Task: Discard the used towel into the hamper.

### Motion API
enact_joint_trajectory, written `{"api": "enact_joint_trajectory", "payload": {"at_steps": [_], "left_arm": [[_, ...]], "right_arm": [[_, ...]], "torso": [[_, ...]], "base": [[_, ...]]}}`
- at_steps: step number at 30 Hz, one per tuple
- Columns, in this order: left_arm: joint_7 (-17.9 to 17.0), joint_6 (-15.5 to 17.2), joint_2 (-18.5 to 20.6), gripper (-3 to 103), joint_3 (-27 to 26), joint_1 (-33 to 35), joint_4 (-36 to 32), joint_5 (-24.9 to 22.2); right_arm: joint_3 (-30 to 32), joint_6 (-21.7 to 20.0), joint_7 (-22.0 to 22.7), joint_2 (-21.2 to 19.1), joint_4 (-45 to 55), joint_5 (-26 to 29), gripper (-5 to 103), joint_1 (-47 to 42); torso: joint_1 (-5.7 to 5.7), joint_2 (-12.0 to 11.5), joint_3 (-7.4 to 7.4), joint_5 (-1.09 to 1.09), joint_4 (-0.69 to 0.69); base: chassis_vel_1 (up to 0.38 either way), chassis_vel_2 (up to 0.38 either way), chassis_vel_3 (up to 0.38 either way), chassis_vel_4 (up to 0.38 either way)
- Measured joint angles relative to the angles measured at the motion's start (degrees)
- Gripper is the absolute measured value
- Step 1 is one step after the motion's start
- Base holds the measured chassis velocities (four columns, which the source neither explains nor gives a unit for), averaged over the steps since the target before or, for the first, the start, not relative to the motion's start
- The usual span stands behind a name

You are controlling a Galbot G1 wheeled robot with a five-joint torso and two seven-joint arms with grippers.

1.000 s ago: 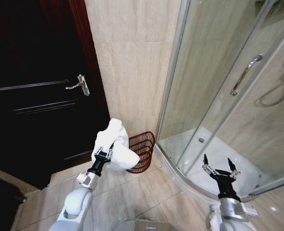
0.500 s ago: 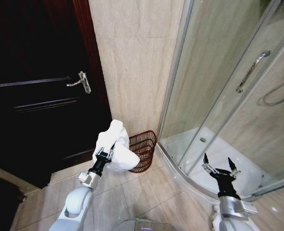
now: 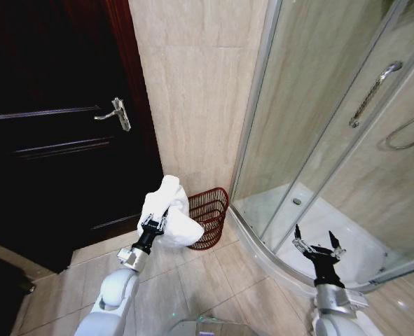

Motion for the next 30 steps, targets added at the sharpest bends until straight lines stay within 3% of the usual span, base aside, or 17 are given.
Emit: {"api": "enact_joint_trajectory", "payload": {"at_steps": [30], "left_arm": [[2.76,-1.93,0.20,23,0.76,-4.13,3.43,-0.60]], "right_arm": [[-0.15,1.12,-0.58,-1.02,-2.61,-0.07,100,0.73]], "torso": [[-2.84,-7.07,-4.22,0.00,0.01]], "base": [[0.000,0.000,0.000,0.000]]}}
